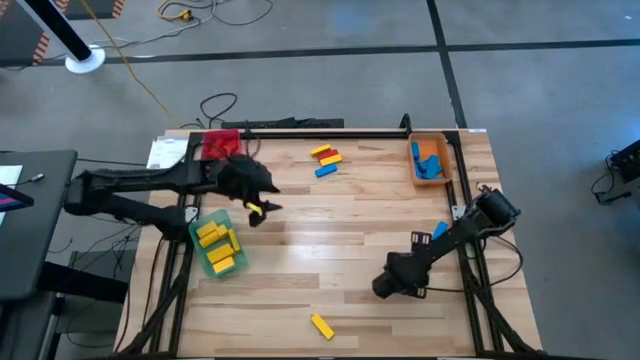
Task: Sort blocks
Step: Put the blue block into the orange bin
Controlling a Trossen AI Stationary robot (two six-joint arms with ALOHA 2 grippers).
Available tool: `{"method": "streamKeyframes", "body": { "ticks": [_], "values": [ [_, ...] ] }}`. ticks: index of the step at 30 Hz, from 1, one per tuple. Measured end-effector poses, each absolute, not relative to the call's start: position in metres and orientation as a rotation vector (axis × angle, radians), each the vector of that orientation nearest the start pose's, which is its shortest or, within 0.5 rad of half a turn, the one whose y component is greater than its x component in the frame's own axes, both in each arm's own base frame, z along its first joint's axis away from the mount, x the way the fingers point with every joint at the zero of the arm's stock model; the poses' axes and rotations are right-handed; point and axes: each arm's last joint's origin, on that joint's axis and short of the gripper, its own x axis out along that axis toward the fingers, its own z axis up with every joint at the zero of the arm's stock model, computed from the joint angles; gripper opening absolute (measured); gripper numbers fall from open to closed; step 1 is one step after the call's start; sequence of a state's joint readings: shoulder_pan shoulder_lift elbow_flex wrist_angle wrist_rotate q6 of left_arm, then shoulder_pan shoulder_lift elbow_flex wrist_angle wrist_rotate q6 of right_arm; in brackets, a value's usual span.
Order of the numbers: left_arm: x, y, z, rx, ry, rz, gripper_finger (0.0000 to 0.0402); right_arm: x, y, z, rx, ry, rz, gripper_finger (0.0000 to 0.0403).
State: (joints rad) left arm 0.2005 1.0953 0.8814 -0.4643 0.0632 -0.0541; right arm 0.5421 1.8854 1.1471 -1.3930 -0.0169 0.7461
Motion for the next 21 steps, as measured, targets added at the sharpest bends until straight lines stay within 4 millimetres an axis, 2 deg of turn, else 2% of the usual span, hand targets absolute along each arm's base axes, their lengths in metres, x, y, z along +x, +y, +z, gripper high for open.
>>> {"method": "streamKeyframes", "body": {
  "ticks": [6, 11, 16, 21],
  "values": [
    [0.250, 0.021, 0.267, -0.113, 0.696, 0.053, 0.0238, 0.214, 0.124, 0.134, -0.106, 2.139, -0.485, 0.0255],
    [0.265, 0.011, 0.250, -0.039, 0.752, 0.094, 0.0238, 0.203, 0.117, 0.123, -0.115, 2.163, -0.498, 0.0255],
    [0.286, 0.020, 0.227, 0.019, 0.776, 0.154, 0.0238, 0.207, 0.119, 0.118, -0.073, 2.113, -0.469, 0.0255],
    [0.311, 0.047, 0.202, 0.005, 0.727, 0.229, 0.0238, 0.210, 0.121, 0.115, -0.038, 2.071, -0.456, 0.0255]
  ]
}}
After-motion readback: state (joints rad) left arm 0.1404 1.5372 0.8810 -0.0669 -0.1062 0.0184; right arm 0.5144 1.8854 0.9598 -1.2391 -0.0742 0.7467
